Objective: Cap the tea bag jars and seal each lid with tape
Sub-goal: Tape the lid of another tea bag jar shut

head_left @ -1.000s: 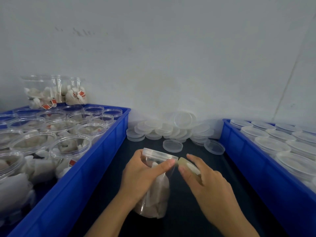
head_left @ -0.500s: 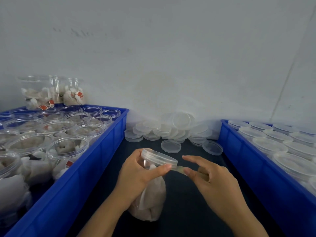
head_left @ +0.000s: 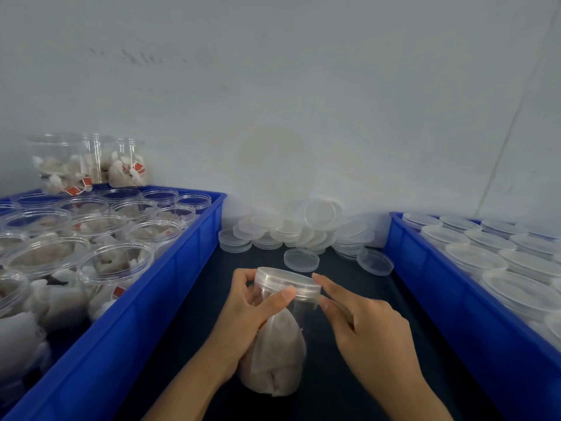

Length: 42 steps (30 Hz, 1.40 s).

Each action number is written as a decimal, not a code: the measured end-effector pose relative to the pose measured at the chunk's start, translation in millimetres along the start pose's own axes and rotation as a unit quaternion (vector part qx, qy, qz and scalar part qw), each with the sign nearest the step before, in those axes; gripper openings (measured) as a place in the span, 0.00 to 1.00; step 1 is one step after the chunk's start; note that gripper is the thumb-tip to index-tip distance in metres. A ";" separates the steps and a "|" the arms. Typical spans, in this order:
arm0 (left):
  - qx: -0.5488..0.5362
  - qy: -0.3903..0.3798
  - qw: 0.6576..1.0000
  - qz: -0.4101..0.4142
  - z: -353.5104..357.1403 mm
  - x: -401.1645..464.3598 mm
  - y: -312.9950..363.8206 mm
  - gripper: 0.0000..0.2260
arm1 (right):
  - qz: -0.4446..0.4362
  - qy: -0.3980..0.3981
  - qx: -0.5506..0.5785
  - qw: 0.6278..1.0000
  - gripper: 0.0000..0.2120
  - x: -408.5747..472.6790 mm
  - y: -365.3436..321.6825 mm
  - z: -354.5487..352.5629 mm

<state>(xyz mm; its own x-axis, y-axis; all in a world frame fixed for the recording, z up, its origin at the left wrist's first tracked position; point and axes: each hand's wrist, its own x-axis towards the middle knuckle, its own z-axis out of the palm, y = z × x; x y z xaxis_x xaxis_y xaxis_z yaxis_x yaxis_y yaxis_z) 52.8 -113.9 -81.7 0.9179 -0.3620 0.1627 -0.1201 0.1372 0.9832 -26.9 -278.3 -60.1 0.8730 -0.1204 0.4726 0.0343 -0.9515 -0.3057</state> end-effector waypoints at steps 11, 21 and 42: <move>0.060 0.034 0.996 0.049 7.3 -4.1 -4.1 0.18 | -0.017 0.028 -0.001 0.999 0.21 -1.3 0.4 -2.0; 0.242 0.131 0.960 0.051 23.1 -5.6 2.8 0.45 | -0.067 0.040 -0.035 0.996 0.15 -5.1 -13.8 -7.9; 0.193 0.131 0.969 0.079 14.3 -2.7 -3.7 0.35 | 0.006 0.035 -0.051 0.998 0.24 -0.9 -9.3 4.5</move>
<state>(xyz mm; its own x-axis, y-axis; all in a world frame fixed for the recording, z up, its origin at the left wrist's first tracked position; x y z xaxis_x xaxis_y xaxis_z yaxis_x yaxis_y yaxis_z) 45.3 -126.6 -84.7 0.9353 -0.1103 0.3362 -0.3523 -0.2022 0.9138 -25.8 -268.1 -61.4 0.8372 -0.1485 0.5264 -0.0295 -0.9733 -0.2277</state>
